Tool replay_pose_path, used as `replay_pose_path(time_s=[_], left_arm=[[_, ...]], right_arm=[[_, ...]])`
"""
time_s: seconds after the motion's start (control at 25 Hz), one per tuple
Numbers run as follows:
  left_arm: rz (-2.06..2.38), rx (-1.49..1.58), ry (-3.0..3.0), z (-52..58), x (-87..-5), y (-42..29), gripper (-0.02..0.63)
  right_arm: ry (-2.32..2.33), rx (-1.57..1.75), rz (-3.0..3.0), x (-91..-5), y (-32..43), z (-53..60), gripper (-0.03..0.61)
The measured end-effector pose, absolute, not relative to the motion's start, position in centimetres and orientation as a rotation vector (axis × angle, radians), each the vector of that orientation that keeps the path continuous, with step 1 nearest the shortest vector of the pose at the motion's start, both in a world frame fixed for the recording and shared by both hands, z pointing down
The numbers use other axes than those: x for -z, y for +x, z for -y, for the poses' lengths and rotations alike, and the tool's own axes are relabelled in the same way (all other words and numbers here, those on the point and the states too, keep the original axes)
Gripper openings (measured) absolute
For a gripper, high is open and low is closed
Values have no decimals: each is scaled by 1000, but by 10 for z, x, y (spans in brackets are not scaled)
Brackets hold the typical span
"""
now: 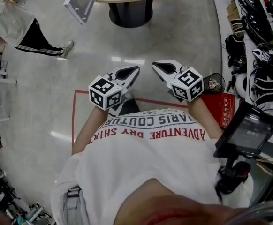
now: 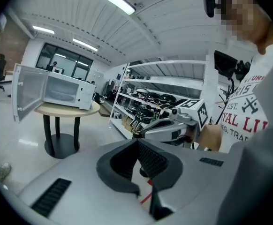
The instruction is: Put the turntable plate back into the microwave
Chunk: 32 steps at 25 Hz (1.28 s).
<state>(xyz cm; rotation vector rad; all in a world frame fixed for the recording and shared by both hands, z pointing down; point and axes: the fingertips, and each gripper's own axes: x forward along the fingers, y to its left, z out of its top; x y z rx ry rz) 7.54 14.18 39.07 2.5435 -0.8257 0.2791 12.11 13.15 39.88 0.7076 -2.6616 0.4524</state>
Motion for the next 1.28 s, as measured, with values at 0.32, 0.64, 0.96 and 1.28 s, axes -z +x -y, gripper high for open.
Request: replay_pose_path(time_s=[0.32, 0.64, 0.96, 1.28], left_arm=[[793, -239, 2628, -270, -356, 71, 0], [724, -319, 2672, -451, -360, 10, 0], [768, -300, 2700, -586, -321, -61, 0], [770, -263, 2735, -650, -302, -90, 0]], right_arm=[[775, -345, 2684, -359, 104, -273, -2], [902, -421, 2697, -362, 51, -451, -2], [879, -412, 2787, -313, -28, -591, -2], [888, -333, 2796, -290, -60, -661, -2]])
